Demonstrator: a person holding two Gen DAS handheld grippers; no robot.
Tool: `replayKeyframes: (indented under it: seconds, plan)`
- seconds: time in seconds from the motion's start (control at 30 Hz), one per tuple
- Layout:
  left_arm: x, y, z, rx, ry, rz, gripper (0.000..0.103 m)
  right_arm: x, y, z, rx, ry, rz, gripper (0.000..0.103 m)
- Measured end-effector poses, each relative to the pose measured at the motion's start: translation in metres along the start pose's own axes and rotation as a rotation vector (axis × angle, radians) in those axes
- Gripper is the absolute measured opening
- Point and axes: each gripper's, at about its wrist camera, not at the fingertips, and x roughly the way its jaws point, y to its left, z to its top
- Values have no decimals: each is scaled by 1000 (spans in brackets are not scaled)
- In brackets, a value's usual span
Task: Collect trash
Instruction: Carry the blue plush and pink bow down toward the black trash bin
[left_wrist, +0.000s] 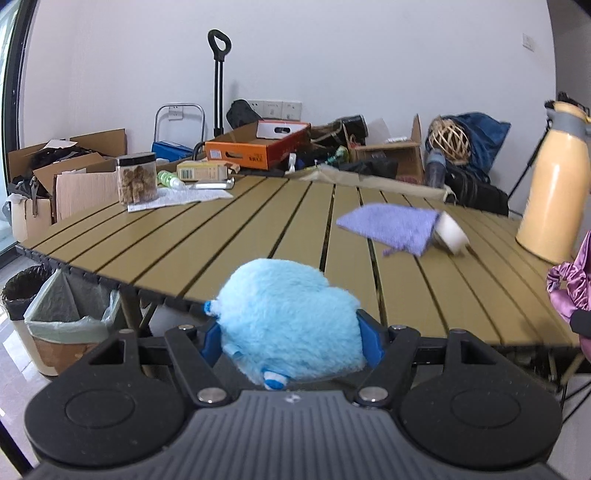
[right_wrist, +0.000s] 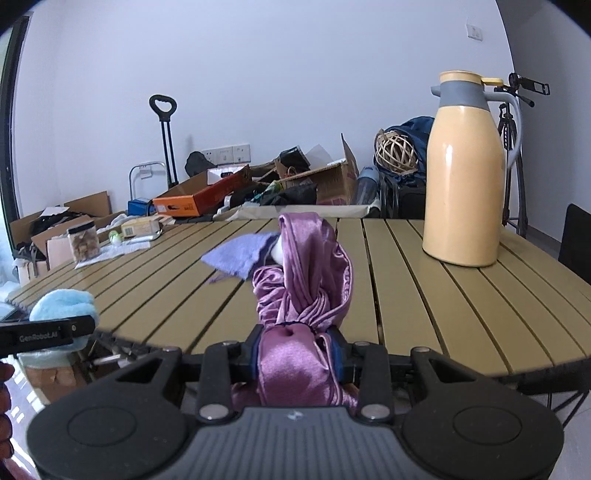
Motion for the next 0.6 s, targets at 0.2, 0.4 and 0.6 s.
replayKeyframes:
  seconds: [0.2, 0.4, 0.6]
  plan:
    - [-11, 6, -25, 21, 37, -18, 71, -21, 6, -32, -28, 49, -3, 33]
    - [-17, 10, -44, 56, 66, -15, 71, -27, 8, -60, -42, 120, -5, 33]
    - [-9, 15, -66, 90, 127, -6, 71, -22, 3, -83, -34, 198, -21, 33]
